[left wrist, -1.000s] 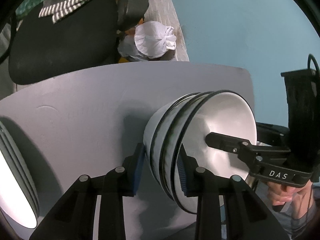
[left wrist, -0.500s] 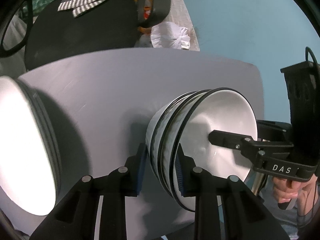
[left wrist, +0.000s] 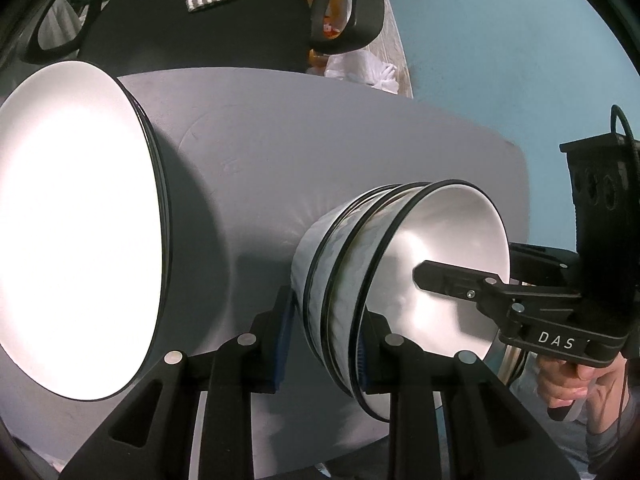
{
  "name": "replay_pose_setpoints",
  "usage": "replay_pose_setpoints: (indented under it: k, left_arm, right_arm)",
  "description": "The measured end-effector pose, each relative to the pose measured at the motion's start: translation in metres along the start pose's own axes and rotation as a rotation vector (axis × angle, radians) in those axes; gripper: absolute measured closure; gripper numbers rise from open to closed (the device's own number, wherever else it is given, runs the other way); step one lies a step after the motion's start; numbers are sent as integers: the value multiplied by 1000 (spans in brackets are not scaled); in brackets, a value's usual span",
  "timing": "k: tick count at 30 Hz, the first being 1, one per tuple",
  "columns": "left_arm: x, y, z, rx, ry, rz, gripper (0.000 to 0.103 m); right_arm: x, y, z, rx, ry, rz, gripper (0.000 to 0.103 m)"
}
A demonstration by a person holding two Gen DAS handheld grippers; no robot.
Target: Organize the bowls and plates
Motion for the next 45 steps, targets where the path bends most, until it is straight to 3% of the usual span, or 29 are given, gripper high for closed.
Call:
replay_pose_setpoints:
  k: [12,16,24,45]
  left_arm:
    - [-10,-1,-15,23,-42,-4,78]
    - [-10,-4,-25,41,-22,40,78]
    - [-30,-8,-38,29,-75,29,79]
    - [-61,-67,-34,142,-151,40,79]
  right_arm:
    - [-6,-4,-8,52,35,2,76]
    - [-12,-1,-9,53,34,4,76]
    - [-25,8,-13,37,47,26,77]
    - [-113,9,5,35,-116,-5,80]
Point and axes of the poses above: each gripper's, at about its wrist camera, not at the fingertips, and y roughly the way its jaws point, x to its right, z to its top, the point moved 2 cm from there along y, roughly the way its jaws point, and after that the axes turned 14 degrees about z, right-handed, at the moved point
